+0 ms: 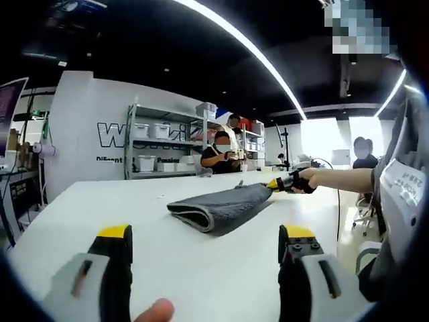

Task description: Fold the towel on the table until its edges align and the towel forms a compact rectangular stack.

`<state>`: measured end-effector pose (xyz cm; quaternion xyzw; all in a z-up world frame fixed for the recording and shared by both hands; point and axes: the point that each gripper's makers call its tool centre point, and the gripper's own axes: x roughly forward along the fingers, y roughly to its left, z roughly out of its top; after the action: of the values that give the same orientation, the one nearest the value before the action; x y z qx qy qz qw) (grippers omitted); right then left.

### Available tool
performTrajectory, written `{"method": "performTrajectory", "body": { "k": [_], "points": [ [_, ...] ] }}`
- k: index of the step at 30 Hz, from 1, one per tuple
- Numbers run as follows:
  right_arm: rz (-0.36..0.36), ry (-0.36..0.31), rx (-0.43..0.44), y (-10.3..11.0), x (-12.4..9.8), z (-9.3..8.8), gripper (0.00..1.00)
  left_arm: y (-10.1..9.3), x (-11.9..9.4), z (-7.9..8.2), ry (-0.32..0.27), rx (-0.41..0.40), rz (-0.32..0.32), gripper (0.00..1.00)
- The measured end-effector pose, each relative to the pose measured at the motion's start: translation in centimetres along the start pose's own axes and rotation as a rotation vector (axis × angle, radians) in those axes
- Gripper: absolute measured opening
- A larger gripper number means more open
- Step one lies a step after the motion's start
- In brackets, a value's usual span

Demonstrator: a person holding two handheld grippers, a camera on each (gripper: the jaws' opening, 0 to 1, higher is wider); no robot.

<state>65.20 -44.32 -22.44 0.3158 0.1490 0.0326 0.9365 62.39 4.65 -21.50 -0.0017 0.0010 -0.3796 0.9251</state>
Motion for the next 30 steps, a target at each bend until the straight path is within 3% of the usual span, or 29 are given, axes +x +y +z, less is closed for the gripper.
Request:
{"method": "performTrajectory", "body": {
  "k": [1, 2, 3, 7, 13, 21, 30],
  "points": [
    [0.0, 0.002, -0.032, -0.1, -0.2, 0.4, 0.08, 0.1, 0.0, -0.1, 0.002, -0.001, 0.002, 0.94],
    [-0.006, 0.0, -0.06, 1.7, 3.6, -2.7, 0.08, 0.2, 0.0, -0.2, 0.005, -0.001, 0.004, 0.94],
    [0.0, -0.005, -0.068, 2.2, 4.0, -2.8, 0.08, 0.2, 0.1, -0.3, 0.008, -0.003, 0.006, 0.94],
    [0.032, -0.011, -0.182, 4.3, 4.6, -2.1, 0.08, 0.2, 0.5, -0.6, 0.019, -0.004, 0.003, 0.94],
    [0.138, -0.037, -0.381, 10.5, 5.4, -1.1, 0.08, -0.1, 0.7, -0.6, 0.025, 0.003, -0.003, 0.94],
    [0.284, -0.033, -0.723, 20.2, 6.8, -3.1, 0.08, -0.3, 0.4, -0.5, 0.028, 0.008, 0.006, 0.94],
    [0.351, -0.038, -1.05, 27.2, 7.9, -5.7, 0.08, -0.3, -0.3, -0.4, 0.043, 0.016, 0.023, 0.94]
  ]
}}
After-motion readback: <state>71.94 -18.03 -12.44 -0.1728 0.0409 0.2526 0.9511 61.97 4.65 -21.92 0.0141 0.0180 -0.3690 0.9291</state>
